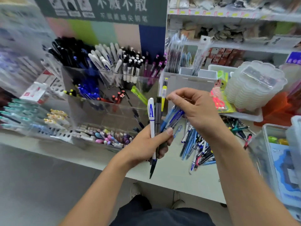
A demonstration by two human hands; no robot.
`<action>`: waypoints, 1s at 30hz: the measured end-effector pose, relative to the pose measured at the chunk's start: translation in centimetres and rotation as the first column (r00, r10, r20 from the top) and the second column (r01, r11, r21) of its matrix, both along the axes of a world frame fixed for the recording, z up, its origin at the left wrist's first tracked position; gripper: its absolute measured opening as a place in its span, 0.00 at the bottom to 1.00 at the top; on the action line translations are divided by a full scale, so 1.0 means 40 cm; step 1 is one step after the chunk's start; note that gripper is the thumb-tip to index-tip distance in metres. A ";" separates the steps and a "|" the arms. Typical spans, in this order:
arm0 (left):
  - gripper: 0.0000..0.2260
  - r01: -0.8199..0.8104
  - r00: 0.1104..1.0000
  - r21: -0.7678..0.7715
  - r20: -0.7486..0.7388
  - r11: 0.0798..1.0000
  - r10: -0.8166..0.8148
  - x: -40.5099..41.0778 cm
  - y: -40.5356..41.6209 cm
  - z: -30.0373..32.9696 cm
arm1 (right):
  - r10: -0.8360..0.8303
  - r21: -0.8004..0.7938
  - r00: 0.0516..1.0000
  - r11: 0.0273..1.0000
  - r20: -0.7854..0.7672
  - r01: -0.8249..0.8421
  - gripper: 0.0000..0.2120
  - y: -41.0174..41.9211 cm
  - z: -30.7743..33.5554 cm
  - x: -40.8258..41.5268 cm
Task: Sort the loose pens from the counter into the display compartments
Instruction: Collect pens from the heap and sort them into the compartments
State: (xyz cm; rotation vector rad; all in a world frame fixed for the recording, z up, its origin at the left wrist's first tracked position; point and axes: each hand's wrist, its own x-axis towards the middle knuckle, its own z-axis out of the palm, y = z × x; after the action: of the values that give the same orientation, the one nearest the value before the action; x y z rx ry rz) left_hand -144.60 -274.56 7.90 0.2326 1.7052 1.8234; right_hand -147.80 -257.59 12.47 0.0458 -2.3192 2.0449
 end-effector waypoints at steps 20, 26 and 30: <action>0.28 -0.769 0.640 0.119 0.121 0.629 0.759 -0.069 -0.320 -0.001 | 0.099 0.089 0.971 0.993 -0.216 -0.081 0.03 -0.365 0.086 -0.070; 0.12 -0.782 0.621 0.223 0.213 0.582 0.754 -0.100 -0.371 0.009 | -0.035 -0.026 0.931 0.999 -0.364 0.028 0.03 -0.353 0.135 -0.076; 0.11 -0.731 0.677 0.223 0.109 0.645 0.728 -0.108 -0.387 0.005 | -0.084 -0.140 0.973 0.989 -0.215 0.055 0.09 -0.304 0.132 -0.115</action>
State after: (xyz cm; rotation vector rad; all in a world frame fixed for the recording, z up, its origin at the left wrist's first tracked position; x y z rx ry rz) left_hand -148.92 -290.04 8.12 -0.4541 1.6796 2.6225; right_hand -152.40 -269.75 17.77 0.1738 -2.0221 2.0399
